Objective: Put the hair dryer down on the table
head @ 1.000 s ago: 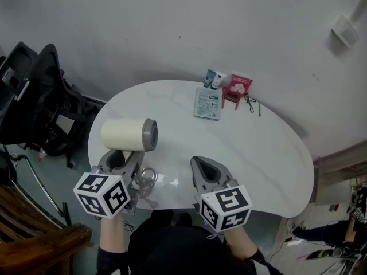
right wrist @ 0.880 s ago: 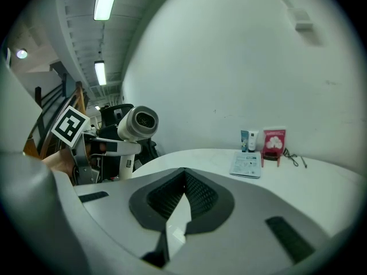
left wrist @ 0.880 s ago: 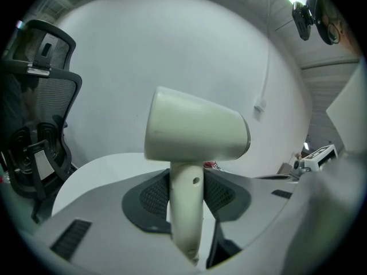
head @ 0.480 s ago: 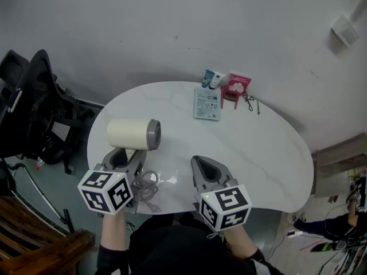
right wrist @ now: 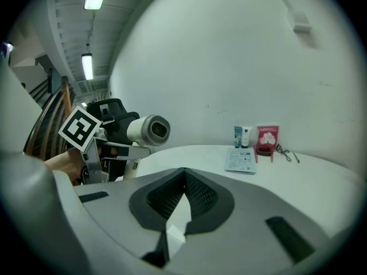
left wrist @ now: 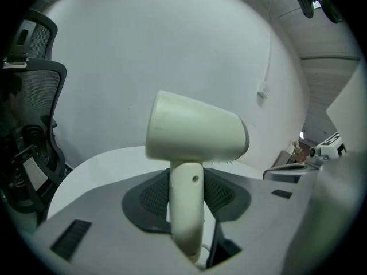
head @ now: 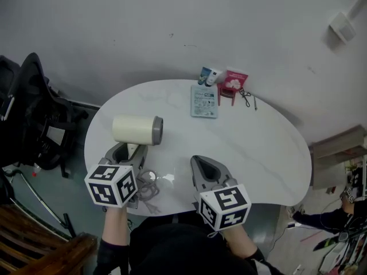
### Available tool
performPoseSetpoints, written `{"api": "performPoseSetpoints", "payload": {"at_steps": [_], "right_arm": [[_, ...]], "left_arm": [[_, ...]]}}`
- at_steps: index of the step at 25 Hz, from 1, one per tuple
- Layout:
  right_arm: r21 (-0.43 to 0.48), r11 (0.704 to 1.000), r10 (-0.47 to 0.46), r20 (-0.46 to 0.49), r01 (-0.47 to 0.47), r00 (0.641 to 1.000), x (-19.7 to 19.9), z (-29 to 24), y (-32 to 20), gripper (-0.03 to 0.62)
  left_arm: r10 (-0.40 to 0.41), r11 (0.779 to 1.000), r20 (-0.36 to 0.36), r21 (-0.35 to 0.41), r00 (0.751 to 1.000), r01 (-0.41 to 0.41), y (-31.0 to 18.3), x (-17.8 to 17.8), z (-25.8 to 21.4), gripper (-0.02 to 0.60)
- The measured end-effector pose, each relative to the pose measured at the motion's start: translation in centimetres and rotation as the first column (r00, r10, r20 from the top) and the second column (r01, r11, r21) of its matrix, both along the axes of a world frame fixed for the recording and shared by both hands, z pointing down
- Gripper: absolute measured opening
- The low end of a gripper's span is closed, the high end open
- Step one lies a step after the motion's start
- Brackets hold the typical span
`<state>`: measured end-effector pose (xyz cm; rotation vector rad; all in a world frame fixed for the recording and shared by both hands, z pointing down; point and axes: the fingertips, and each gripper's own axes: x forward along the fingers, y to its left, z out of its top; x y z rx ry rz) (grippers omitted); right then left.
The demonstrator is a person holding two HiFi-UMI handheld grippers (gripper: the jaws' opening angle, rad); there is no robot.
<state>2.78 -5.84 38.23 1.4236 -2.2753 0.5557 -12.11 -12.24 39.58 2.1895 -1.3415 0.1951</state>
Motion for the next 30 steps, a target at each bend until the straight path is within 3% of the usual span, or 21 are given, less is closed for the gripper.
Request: {"api": "performPoseSetpoints", "payload": {"at_steps": [15,30], "right_arm": [[-0.041,0.999,-0.001,-0.033,0.0,0.999,1.0,2.0,-2.2,0.002],[-0.111,0.994,-0.021,-0.035,0.017,0.999,1.4,5.2,-5.6,0.002]], "left_arm": [[-0.027,0.995,0.015,-0.096,1.0,0.029,-3.3,0.9,4.1,0.164],[-0.051,0.975,0.071,-0.213,0.996,0.065,-5.9,1.4,9.0,0.164]]}}
